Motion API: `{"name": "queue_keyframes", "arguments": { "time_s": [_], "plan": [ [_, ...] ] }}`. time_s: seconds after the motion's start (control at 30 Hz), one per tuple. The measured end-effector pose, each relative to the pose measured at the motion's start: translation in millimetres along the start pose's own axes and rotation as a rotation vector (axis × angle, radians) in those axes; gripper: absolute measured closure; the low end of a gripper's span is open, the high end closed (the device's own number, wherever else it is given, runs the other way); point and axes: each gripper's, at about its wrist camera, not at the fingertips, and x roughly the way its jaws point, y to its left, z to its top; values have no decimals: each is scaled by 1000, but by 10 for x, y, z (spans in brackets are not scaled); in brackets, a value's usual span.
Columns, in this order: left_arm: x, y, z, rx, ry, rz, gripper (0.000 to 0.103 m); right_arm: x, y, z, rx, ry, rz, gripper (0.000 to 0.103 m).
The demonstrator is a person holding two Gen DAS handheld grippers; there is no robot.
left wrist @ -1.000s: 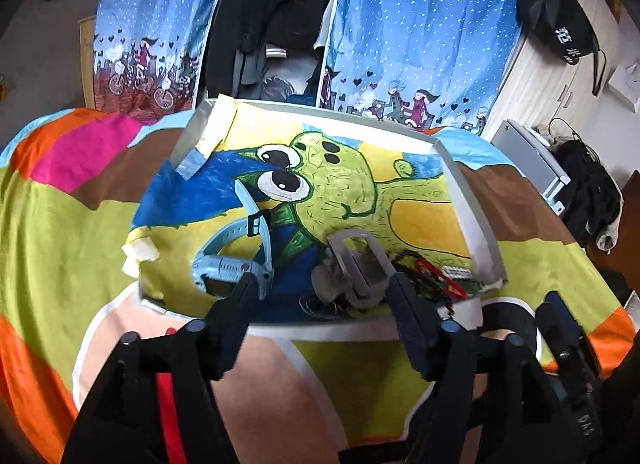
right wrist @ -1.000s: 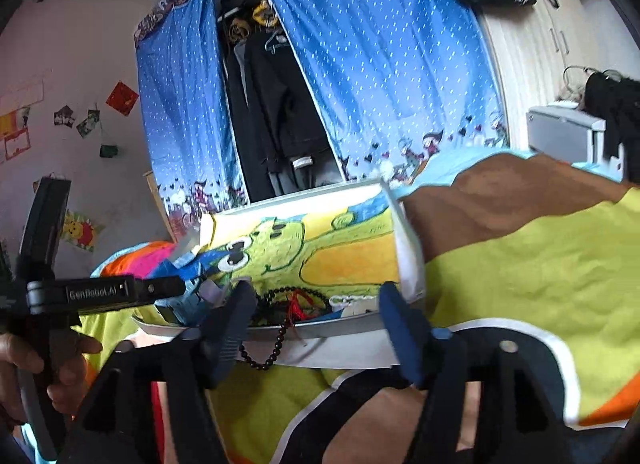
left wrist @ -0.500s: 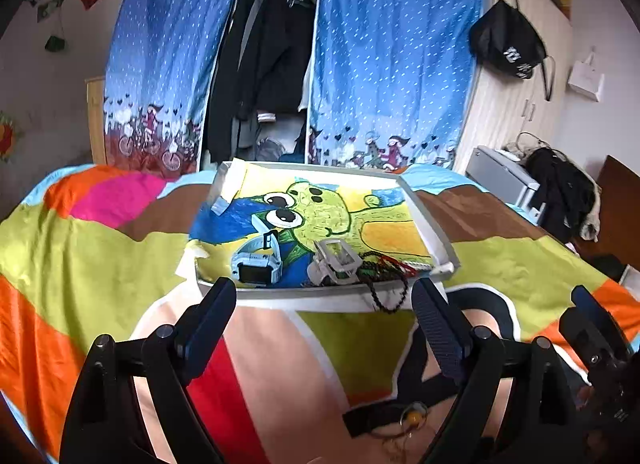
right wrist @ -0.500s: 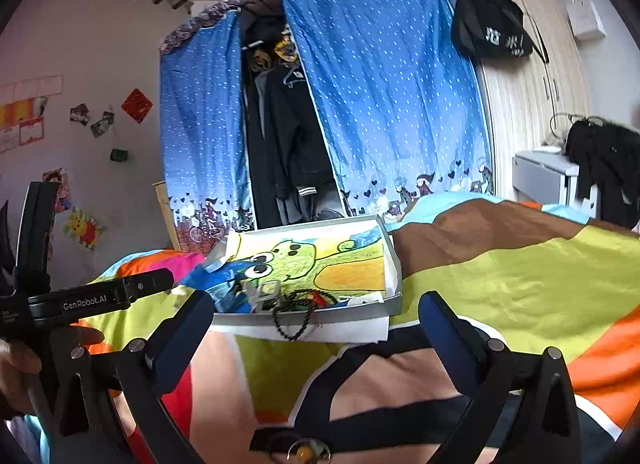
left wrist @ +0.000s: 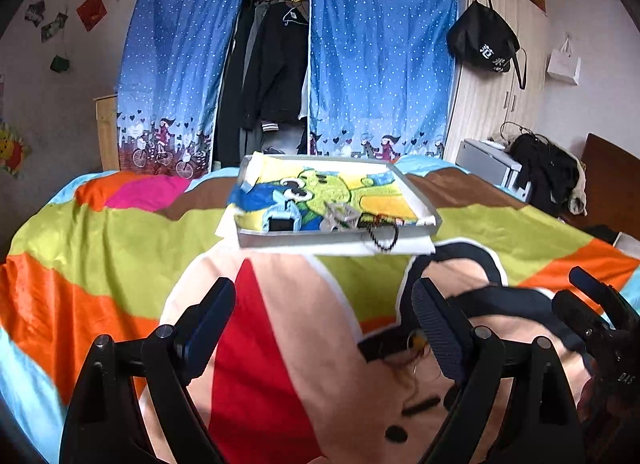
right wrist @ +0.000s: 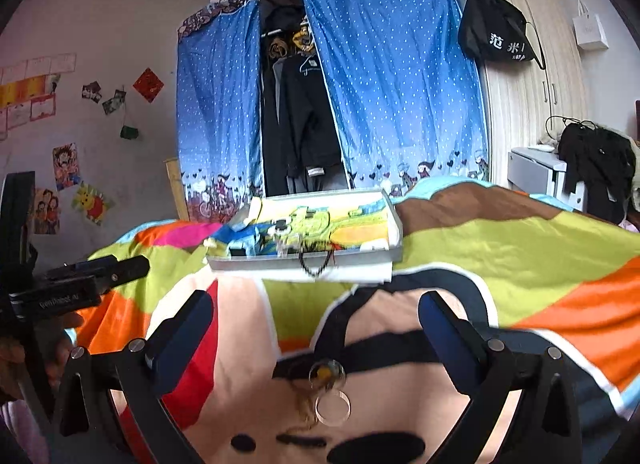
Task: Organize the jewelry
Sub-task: 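Withdraw both tools from the tray back toward the remaining jewelry, then move the left tool to the yellow-bead ring while the right tool moves to the gold hoop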
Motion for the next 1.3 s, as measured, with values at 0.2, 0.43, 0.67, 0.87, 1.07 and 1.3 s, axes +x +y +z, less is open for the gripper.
{"name": "queue_keyframes", "arguments": {
  "time_s": [0.2, 0.43, 0.67, 0.87, 1.07, 1.3],
  "plan": [
    [-123, 23, -284, 20, 29, 20, 17, -168, 52, -289, -41, 57, -9, 0],
    [-86, 29, -586, 59, 93, 17, 17, -202, 78, -637, -49, 148, -16, 0],
    [102, 94, -924, 88, 202, 10, 17, -101, -4, -1038, -17, 281, -28, 0],
    [337, 96, -1182, 110, 312, -8, 17, -9, -122, -1320, 10, 398, -64, 0],
    [584, 40, -1318, 129, 392, -73, 17, 74, -212, -1453, 5, 471, -93, 0],
    [921, -18, -1247, 149, 434, -139, 17, 254, -371, -1462, 25, 502, -94, 0]
  ]
}}
